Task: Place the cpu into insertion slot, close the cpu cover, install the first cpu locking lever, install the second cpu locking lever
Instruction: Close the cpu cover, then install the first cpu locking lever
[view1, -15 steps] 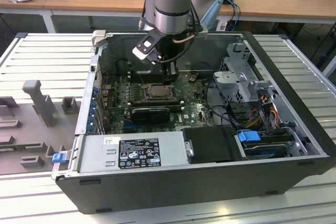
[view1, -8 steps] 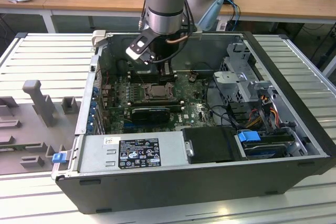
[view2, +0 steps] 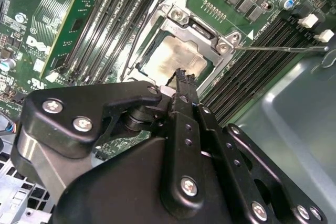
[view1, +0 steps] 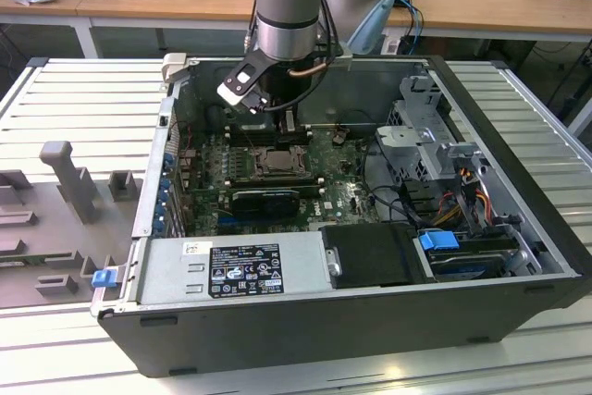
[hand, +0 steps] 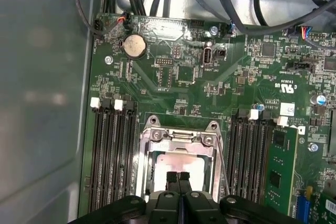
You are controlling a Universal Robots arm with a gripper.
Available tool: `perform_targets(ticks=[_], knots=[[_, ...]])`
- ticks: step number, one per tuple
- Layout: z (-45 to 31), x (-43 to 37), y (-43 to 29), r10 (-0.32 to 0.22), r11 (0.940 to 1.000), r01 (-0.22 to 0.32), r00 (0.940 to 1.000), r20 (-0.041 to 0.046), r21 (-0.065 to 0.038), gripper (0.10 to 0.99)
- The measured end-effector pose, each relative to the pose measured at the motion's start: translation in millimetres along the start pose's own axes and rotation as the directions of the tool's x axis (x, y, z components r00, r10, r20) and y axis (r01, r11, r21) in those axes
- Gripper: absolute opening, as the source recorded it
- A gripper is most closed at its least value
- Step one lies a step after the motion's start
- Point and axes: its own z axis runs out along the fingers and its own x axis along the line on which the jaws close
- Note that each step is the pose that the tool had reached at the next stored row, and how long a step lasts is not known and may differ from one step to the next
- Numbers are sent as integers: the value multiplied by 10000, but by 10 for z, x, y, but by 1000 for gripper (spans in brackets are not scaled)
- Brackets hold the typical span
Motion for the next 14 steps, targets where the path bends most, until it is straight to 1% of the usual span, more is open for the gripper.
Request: perform_targets(ticks=[3, 5, 11, 14], knots=[[-5, 0, -10, -1, 10000, 1, 10000, 2, 1, 106], [-45, 2, -9, 0, 10000, 0, 10000, 18, 2, 106], [-103, 3, -8, -1, 10000, 1, 10000, 38, 3, 106], [-182, 5, -6, -1, 10000, 1, 10000, 51, 5, 106]])
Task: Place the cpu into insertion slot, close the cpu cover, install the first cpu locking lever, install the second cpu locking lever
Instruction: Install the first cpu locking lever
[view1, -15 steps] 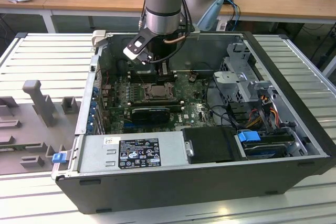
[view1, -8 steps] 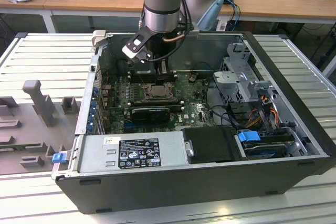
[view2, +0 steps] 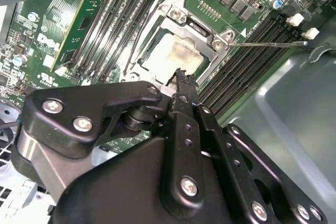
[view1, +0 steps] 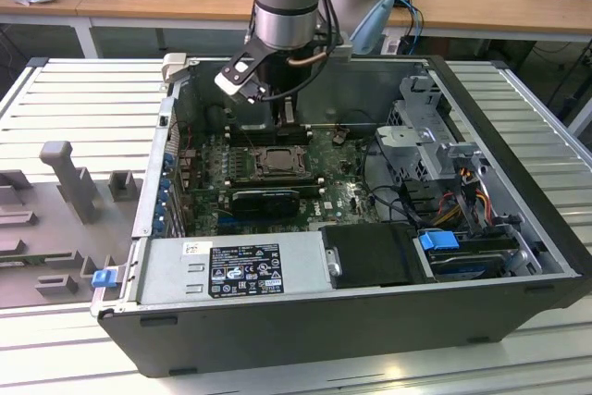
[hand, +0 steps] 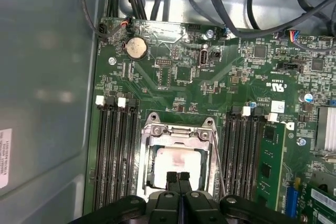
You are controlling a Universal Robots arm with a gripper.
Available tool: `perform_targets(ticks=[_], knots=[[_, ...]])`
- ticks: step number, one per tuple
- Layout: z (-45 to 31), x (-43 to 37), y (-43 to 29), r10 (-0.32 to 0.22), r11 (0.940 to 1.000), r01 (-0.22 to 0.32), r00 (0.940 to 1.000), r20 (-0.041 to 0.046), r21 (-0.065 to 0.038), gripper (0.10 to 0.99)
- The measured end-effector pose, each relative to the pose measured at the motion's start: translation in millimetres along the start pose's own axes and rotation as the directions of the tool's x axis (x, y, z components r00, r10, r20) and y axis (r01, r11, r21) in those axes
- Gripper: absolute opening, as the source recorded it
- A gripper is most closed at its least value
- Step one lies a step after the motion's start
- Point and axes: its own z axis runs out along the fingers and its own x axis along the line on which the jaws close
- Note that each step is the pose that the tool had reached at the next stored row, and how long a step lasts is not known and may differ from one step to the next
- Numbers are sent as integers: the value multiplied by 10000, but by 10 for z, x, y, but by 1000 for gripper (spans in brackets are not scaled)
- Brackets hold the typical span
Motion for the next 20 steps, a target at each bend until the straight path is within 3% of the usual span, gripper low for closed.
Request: perform_targets(ticks=[6, 8, 10, 12, 20], knots=[[-205, 4, 4, 0, 10000, 0, 10000, 8, 0, 106], [-305, 7, 6, -47, 10000, 47, 10000, 17, 0, 106], [-305, 7, 5, -548, 9985, 548, 9985, 9, 10, 106], [-305, 7, 5, -1233, 9924, 1233, 9924, -5, 21, 106], [-305, 7, 8, -2337, 9723, 2337, 9723, -29, 38, 106]])
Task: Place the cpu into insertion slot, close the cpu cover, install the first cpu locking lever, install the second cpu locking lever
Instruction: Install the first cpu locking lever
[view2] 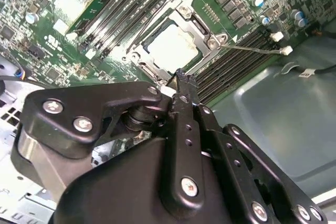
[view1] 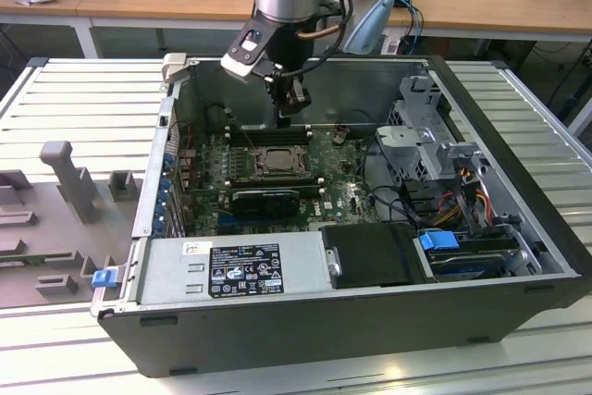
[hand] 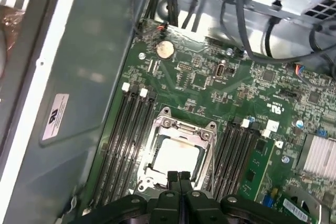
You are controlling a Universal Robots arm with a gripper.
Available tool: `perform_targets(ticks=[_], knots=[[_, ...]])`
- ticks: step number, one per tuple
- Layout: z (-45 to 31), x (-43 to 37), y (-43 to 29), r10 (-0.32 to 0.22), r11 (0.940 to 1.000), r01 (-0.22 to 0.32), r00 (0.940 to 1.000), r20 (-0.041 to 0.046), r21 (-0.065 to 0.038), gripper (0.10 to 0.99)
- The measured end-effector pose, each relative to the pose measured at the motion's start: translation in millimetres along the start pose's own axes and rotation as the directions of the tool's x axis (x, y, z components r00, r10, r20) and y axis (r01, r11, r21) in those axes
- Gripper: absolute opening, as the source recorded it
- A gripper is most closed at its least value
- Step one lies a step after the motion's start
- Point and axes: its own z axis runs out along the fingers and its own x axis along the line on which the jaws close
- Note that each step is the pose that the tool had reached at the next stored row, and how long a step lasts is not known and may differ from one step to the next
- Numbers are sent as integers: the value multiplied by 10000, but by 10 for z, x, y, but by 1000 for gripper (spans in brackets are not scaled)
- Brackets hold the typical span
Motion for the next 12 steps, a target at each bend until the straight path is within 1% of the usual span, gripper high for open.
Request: perform_targets(ticks=[1, 2, 4, 5, 6, 7, 10, 12], knots=[[0, 0, 0, -266, 9996, 266, 9996, -5, 3, 106], [0, 0, 0, -627, 9980, 627, 9980, -12, 9, 106], [0, 0, 0, -1062, 9943, 1062, 9943, -20, 15, 106], [0, 0, 0, -1397, 9902, 1397, 9902, -27, 20, 106], [0, 0, 0, -1821, 9833, 1821, 9833, -36, 24, 106], [0, 0, 0, -2089, 9779, 2089, 9779, -42, 28, 106], [0, 0, 0, -2639, 9645, 2639, 9645, -54, 34, 106], [0, 0, 0, -2999, 9539, 3000, 9539, -62, 38, 106]])
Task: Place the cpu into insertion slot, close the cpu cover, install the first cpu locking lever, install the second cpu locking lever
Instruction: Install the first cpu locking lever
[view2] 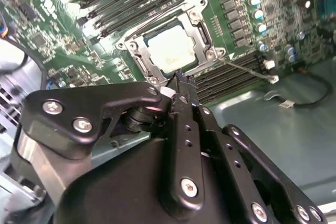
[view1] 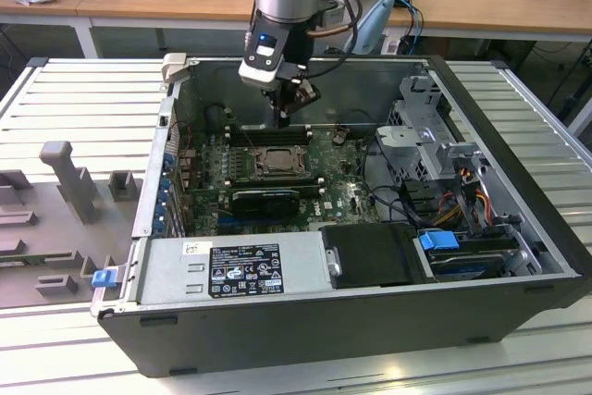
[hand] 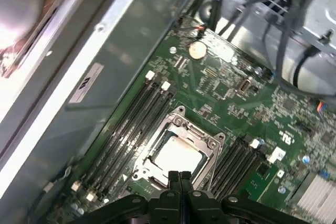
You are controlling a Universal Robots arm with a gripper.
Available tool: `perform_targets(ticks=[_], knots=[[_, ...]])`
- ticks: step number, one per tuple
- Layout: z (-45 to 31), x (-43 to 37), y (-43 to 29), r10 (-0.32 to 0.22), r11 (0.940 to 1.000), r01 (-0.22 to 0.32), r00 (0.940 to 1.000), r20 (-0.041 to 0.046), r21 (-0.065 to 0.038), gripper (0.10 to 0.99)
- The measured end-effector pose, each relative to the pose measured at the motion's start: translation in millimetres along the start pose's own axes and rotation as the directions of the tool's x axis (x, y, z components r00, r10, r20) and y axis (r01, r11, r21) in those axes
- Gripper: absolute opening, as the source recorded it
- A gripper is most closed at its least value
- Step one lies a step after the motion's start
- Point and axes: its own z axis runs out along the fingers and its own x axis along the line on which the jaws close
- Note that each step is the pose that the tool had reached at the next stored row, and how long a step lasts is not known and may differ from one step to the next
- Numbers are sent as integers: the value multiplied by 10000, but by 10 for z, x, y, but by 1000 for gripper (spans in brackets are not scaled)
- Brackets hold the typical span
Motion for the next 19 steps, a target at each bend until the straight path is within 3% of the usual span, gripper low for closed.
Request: perform_targets(ticks=[5, 9, 14, 19], knots=[[0, 0, 0, -923, 9957, 923, 9957, -18, 14, 106], [0, 0, 0, -1743, 9847, 1743, 9847, -34, 25, 106], [0, 0, 0, -2732, 9619, 2732, 9619, -57, 36, 106], [0, 0, 0, -3601, 9329, 3602, 9329, -77, 43, 106]])
